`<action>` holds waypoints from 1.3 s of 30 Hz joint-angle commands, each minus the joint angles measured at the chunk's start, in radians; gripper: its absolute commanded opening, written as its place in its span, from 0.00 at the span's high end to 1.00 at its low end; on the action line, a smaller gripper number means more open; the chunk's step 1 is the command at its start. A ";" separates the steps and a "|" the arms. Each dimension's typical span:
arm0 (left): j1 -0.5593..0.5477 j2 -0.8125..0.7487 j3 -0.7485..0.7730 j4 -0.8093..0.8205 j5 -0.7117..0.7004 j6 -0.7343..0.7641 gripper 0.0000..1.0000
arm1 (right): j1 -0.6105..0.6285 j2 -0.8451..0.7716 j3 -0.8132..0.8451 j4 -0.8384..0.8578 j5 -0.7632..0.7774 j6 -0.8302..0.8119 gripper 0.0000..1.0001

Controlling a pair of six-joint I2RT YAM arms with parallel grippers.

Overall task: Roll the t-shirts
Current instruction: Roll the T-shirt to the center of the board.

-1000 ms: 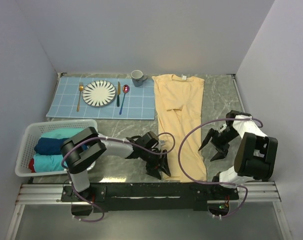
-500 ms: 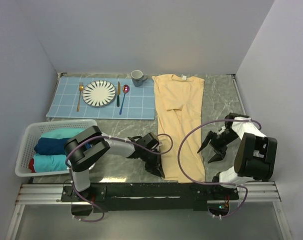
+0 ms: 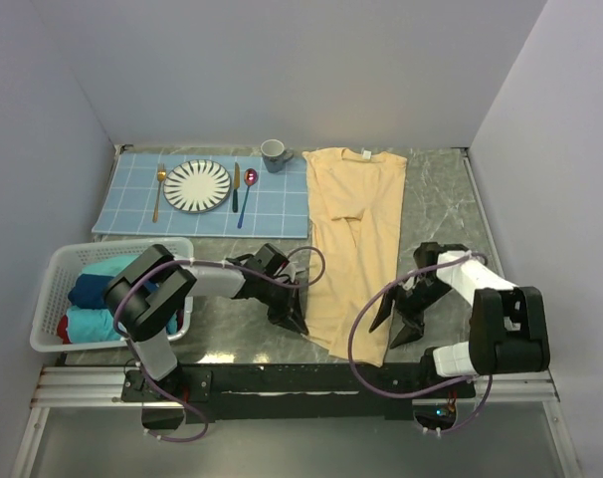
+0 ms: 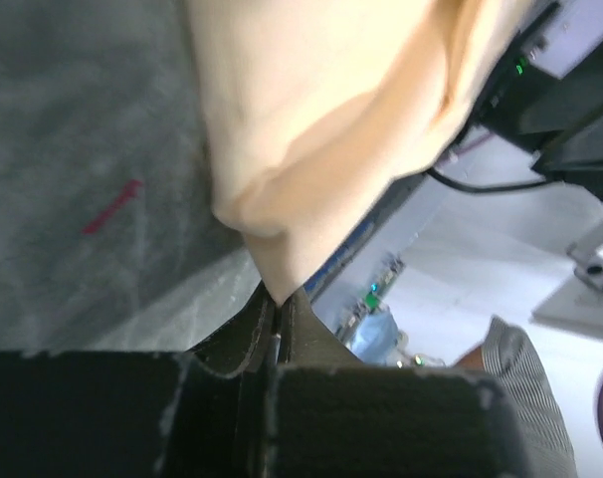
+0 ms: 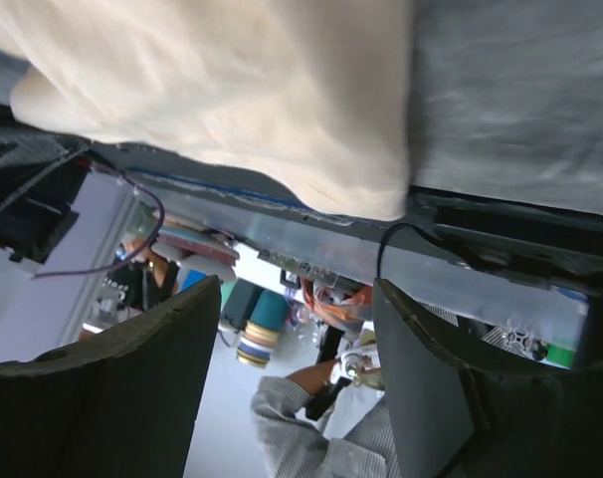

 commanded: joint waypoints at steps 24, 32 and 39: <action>-0.085 -0.064 -0.156 0.292 0.129 -0.198 0.99 | 0.187 -0.271 -0.213 0.190 0.161 0.235 0.24; -0.078 -0.087 -0.172 0.285 0.106 -0.177 0.99 | 0.206 -0.257 -0.249 0.242 0.167 0.255 0.34; -0.076 -0.091 -0.176 0.263 0.085 -0.154 0.99 | 0.219 -0.237 -0.284 0.299 0.135 0.266 0.56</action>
